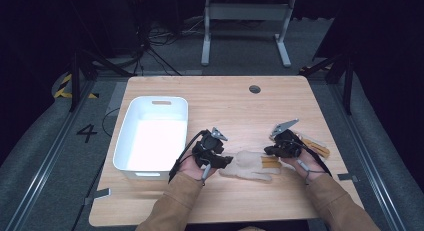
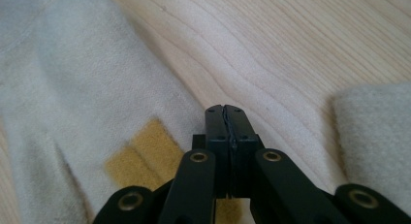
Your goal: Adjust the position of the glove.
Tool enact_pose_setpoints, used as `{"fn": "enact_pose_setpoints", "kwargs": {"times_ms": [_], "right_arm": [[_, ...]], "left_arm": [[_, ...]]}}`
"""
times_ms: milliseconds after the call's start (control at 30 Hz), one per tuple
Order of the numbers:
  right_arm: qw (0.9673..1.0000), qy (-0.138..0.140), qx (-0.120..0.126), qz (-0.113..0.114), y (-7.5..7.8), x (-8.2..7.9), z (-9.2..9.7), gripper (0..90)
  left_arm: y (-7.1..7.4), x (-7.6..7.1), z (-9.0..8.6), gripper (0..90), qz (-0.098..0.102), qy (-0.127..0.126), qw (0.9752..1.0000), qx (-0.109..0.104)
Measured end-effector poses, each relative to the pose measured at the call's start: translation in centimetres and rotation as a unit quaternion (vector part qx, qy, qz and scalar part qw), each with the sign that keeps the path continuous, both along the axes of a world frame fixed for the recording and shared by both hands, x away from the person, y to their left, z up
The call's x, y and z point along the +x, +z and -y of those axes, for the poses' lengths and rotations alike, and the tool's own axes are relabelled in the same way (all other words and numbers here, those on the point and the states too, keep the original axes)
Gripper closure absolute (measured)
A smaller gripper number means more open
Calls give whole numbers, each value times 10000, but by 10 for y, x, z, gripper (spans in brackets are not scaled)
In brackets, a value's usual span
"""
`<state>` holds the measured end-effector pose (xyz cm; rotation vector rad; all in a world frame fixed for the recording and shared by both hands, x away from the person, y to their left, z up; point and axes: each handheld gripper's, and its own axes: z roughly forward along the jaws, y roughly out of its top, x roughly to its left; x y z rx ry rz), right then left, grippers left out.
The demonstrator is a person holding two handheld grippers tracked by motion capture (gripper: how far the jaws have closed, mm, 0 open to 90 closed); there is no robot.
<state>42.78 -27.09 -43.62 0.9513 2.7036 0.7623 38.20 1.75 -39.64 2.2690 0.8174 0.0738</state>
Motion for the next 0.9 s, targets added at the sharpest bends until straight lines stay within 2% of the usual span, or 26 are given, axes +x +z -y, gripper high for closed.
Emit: {"fn": "enact_pose_setpoints", "kwargs": {"times_ms": [200,267,300,367,433,600,900], "right_arm": [[10000,9,61,57,3,-4,2,893],[9997,5,118,225,8,-6,4,891],[9997,5,118,225,8,-6,4,891],[9994,0,211,283,12,-7,6,884],[9984,-30,450,347,20,-8,10,825],[9959,-145,746,494,32,-11,23,815],[9924,-442,944,653,43,-14,49,791]], "left_arm": [[0,1,1,524,-23,-29,10000,7],[0,2,1,522,-24,-24,10000,8],[0,1,1,522,-20,-21,10000,7],[1,2,0,518,-19,-7,10000,0],[1,1,-1,518,-9,7,10000,-17],[3,2,-3,518,8,32,10000,-30],[7,4,-3,512,20,4,10000,-82]]}}
